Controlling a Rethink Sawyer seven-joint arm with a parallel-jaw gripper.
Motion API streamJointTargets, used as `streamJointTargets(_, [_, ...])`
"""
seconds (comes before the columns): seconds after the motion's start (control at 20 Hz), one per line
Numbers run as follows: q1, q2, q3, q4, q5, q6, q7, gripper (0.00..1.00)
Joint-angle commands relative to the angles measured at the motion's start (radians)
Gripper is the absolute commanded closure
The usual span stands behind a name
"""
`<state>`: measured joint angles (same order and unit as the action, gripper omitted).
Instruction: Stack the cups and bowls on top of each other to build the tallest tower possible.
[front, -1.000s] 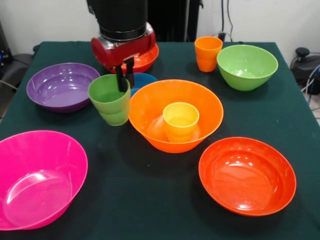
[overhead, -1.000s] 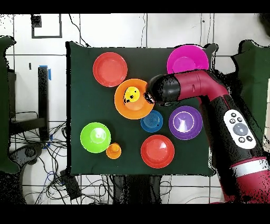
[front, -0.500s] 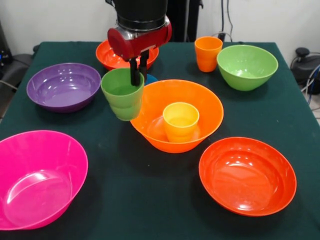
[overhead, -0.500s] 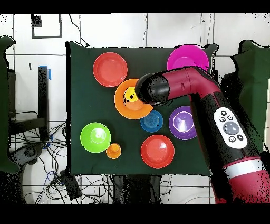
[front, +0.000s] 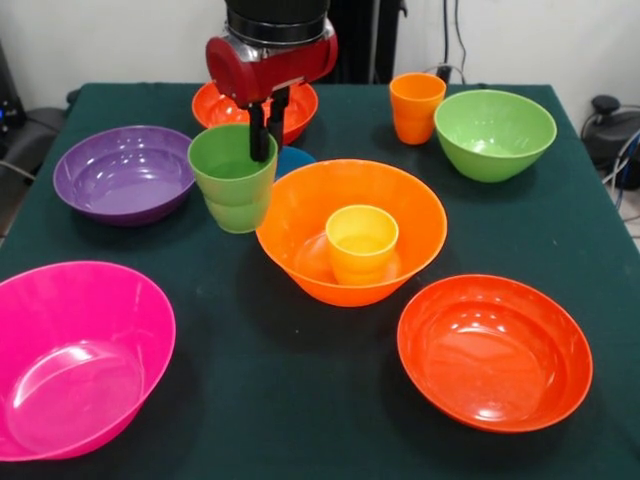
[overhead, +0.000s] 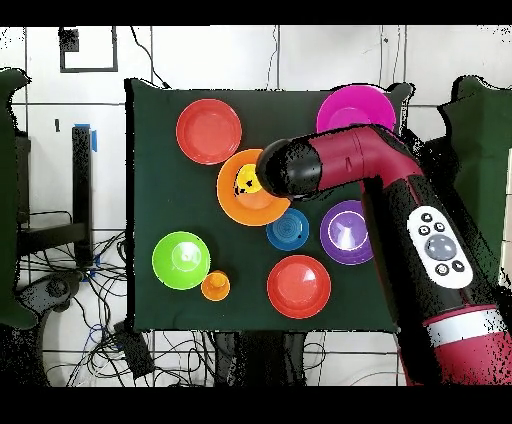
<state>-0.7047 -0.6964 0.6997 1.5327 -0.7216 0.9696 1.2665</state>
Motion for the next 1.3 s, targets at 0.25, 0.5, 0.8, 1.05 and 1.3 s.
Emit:
streamJointTargets(0.25, [0.020,0.019,-0.076,0.082,-0.011,0.009,-0.011,1.00])
streamJointTargets(0.5, [0.015,0.018,-0.074,0.104,-0.005,-0.010,-0.008,1.00])
streamJointTargets(0.8, [0.019,0.019,-0.071,0.110,0.000,-0.014,0.004,1.00])
streamJointTargets(1.05, [0.015,0.009,-0.071,0.135,-0.002,-0.037,0.019,1.00])
streamJointTargets(1.3, [0.018,0.012,-0.074,0.140,-0.006,-0.042,0.027,1.00])
